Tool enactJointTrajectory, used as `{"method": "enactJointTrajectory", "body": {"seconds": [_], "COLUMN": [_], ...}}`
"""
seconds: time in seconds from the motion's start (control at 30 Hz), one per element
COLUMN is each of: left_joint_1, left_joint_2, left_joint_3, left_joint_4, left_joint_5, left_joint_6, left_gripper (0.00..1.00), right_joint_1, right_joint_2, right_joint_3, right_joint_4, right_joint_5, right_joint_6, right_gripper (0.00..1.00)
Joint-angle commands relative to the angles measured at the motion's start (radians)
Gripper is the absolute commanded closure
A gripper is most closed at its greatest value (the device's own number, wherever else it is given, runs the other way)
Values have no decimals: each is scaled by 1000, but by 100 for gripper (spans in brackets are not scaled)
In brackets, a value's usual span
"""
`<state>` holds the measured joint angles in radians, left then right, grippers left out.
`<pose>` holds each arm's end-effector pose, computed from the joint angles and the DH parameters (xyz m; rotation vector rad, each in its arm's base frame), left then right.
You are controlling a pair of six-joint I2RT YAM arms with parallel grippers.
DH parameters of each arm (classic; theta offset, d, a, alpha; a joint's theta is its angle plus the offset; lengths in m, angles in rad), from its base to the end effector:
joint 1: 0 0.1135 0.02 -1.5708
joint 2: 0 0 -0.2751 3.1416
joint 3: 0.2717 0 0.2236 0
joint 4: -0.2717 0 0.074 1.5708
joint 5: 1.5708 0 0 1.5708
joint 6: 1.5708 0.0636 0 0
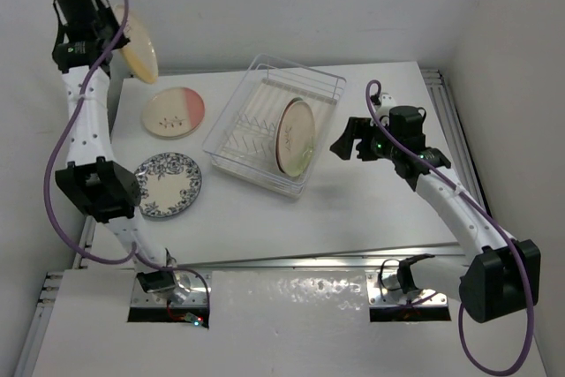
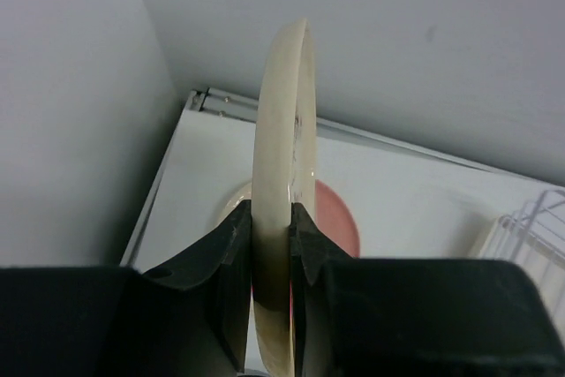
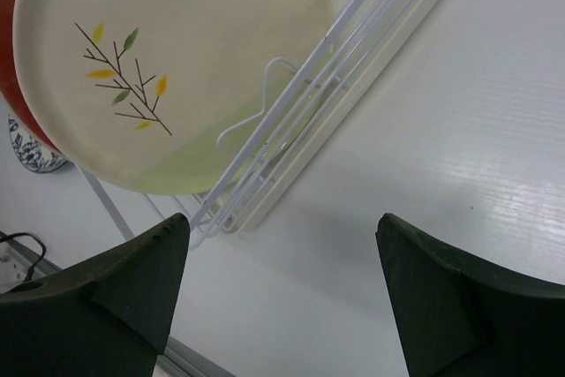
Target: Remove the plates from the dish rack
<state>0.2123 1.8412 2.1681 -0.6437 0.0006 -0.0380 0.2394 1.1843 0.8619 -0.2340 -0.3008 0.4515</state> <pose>0.3998 0.0861 0.4617 -0.2354 1.8746 0.1186 0.2423 0.0785 0.2858 0.0482 2.1859 0.7206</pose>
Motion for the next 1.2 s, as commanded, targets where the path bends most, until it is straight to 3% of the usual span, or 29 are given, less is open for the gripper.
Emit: {"method": "enactJointTrajectory", "body": {"seconds": [0.0, 0.13, 0.3, 0.43, 0.9, 1.07, 1.17], "left_joint_1": [38, 131, 148, 159, 208, 216, 216], "left_joint_2": [-39, 38, 102, 107, 233, 271, 297], "left_joint_3": [-99, -131, -192, -298, -398, -415, -410], "left_joint_4": [170, 188, 266, 397, 526, 516, 492], "left_joint_5": [232, 383, 544, 529, 631, 639, 610], "left_joint_6": [-102, -106, -122, -111, -237, -241, -218], "left_gripper": [100, 100, 100, 100, 100, 94, 79], "right_joint_1": [6, 6, 6, 6, 8, 14, 17], "right_joint_2": [-12, -9, 3, 12, 28, 37, 47], "right_joint_3": [34, 39, 42, 54, 144, 164, 181], "right_joint_4": [38, 32, 30, 27, -34, -34, -45], "right_joint_5": [-26, -37, -43, -47, -32, -26, -29], "right_joint_6": [-5, -5, 16, 36, 75, 93, 92], "right_gripper": [15, 15, 15, 16, 18, 18, 18]}}
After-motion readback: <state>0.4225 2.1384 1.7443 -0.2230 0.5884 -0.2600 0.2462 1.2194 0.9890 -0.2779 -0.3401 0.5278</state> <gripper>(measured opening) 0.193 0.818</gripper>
